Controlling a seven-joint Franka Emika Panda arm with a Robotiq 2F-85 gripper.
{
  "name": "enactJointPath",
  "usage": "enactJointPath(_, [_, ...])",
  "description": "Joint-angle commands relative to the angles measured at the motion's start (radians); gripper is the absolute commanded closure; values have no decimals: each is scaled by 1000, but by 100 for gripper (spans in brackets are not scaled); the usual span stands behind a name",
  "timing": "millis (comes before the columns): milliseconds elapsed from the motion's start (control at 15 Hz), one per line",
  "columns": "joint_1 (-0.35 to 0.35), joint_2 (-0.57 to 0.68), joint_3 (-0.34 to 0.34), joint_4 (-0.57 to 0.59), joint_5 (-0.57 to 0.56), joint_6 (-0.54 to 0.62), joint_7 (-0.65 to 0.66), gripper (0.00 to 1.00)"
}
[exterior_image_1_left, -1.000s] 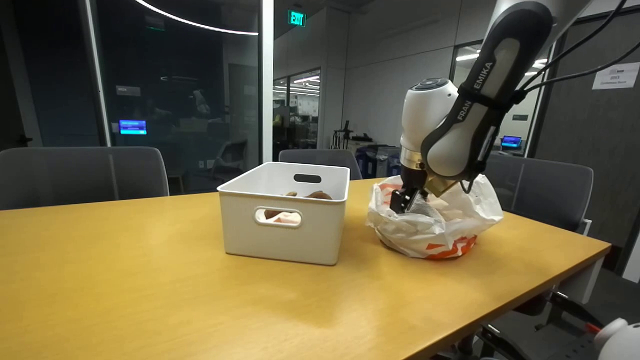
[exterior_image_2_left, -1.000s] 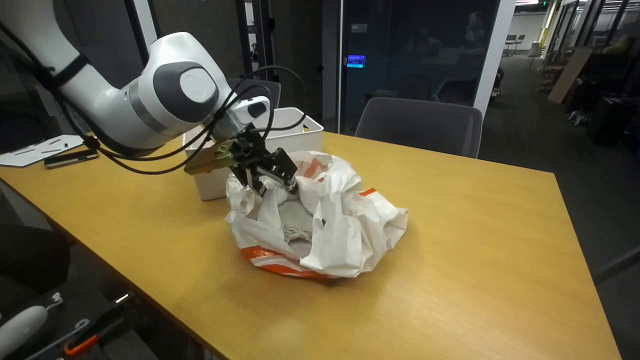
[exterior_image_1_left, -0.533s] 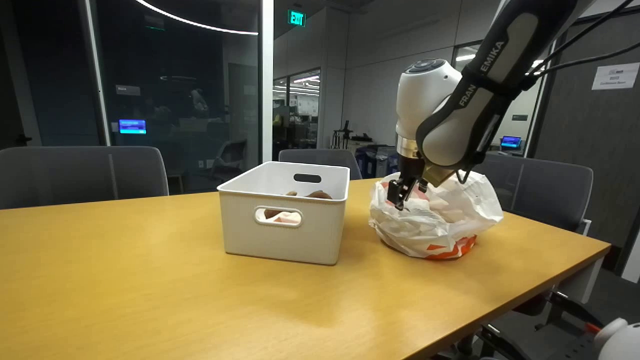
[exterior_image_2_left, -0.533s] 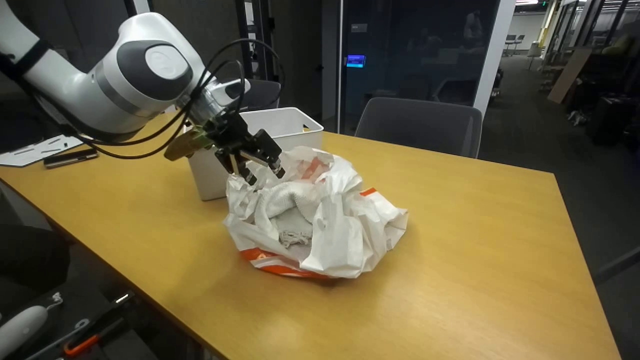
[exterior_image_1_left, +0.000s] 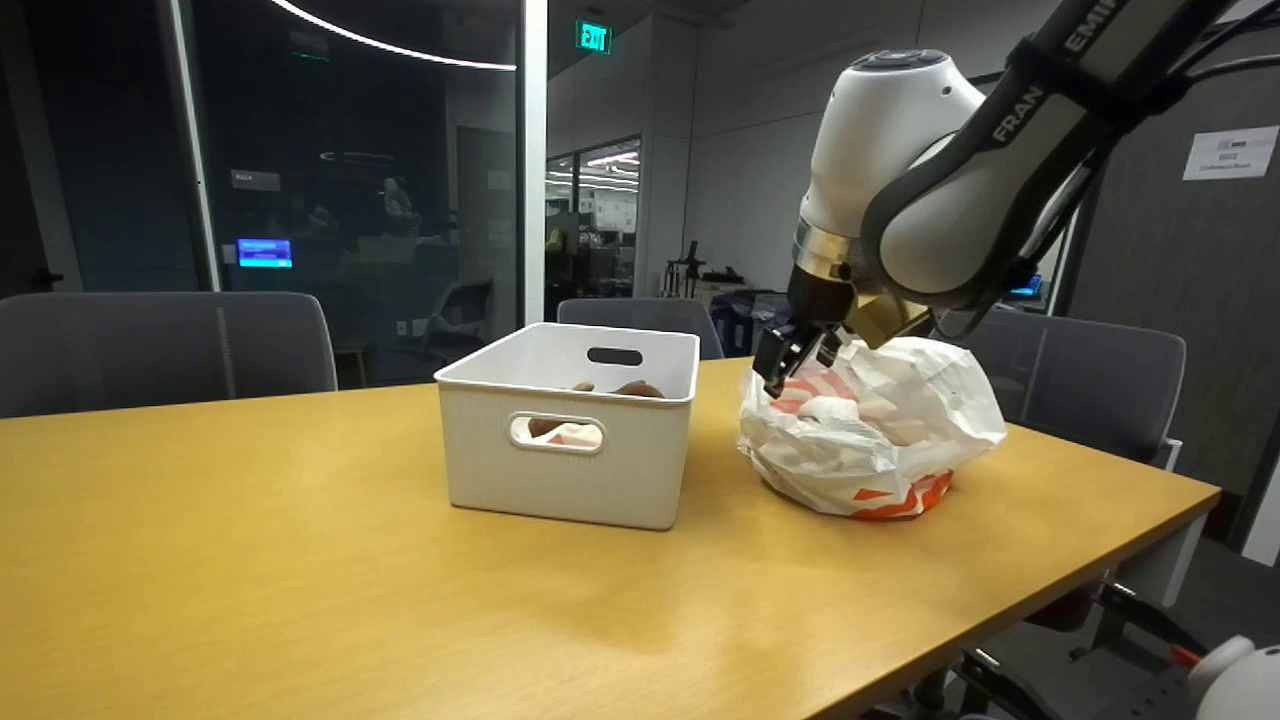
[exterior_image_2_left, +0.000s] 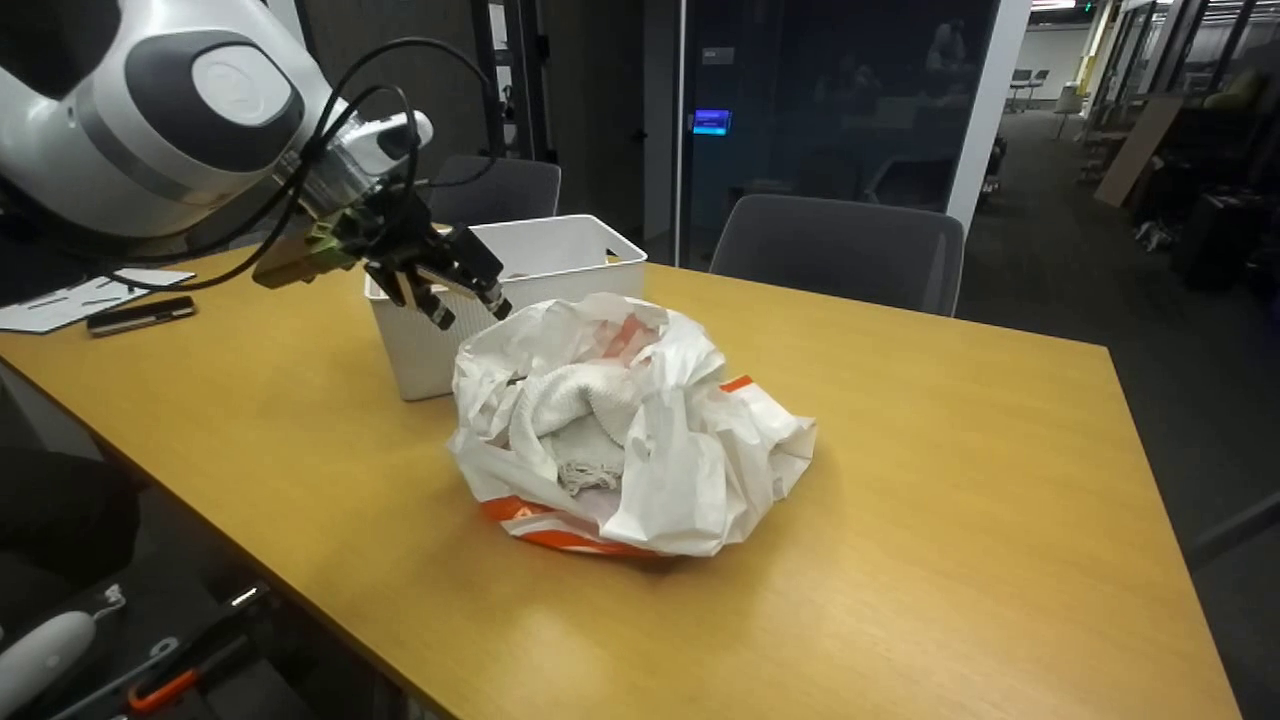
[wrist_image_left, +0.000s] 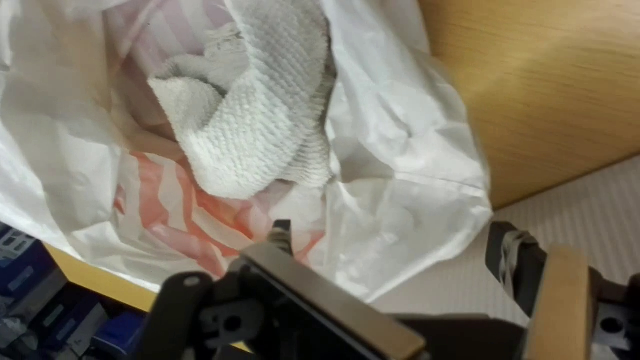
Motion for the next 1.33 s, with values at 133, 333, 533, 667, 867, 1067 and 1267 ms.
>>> enactJointPath(133, [257,162,-189,-27,69,173,-40,0])
enactJointPath(333, [300,273,-180,29,71,229,-34,0])
enactJointPath(533, [278,406,-138,127,29,224,-48,0])
enactJointPath(667, [287,516,-144,194,21,156,-74,0])
enactJointPath(867, [495,440,-335,157,84,162,-81,0])
enactJointPath(1067, [293,522,-139,161,49,175,-56,0])
enactJointPath(1267, [311,545,-151,189,12,184,-72,0])
